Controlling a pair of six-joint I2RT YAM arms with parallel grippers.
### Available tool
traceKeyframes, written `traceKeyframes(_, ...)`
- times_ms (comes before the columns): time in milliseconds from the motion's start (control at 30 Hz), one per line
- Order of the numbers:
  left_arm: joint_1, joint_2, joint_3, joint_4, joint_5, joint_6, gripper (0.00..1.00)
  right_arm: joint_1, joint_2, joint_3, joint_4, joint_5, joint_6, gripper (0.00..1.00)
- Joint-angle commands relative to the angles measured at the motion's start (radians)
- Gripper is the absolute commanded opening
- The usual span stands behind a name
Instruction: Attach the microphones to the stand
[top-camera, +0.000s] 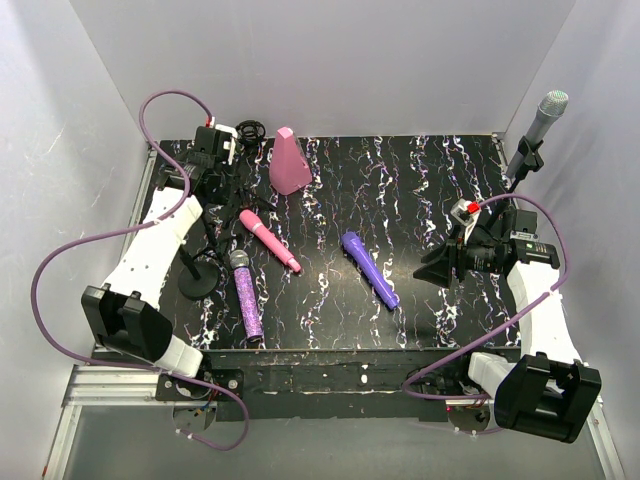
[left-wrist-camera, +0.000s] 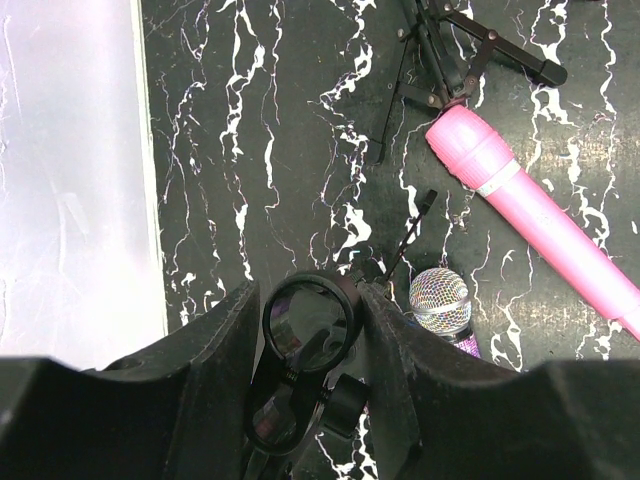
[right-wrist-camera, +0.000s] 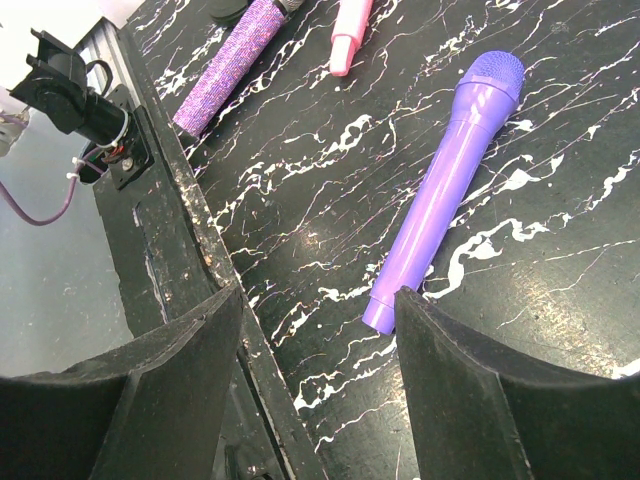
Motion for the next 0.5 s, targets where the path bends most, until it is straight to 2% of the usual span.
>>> traceKeyframes(0,0.002,-0.013,0.053,-0.014,-0.018,-0.016,0.16,0.002,0.007,0.018,-0.016,-0.014,-0.017,0.69)
traceKeyframes(233,0.000,-0.045,0.082,0.063,-0.087,0.020,0.09,0.002,0.009,0.018,-0.017,-0.014,-0.017,0.69)
traceKeyframes(467,0.000,-0.063,0.108,0.112,-0.113,0.049,0.07,0.002,0.012,0.018,-0.017,-0.013,-0.020,0.69)
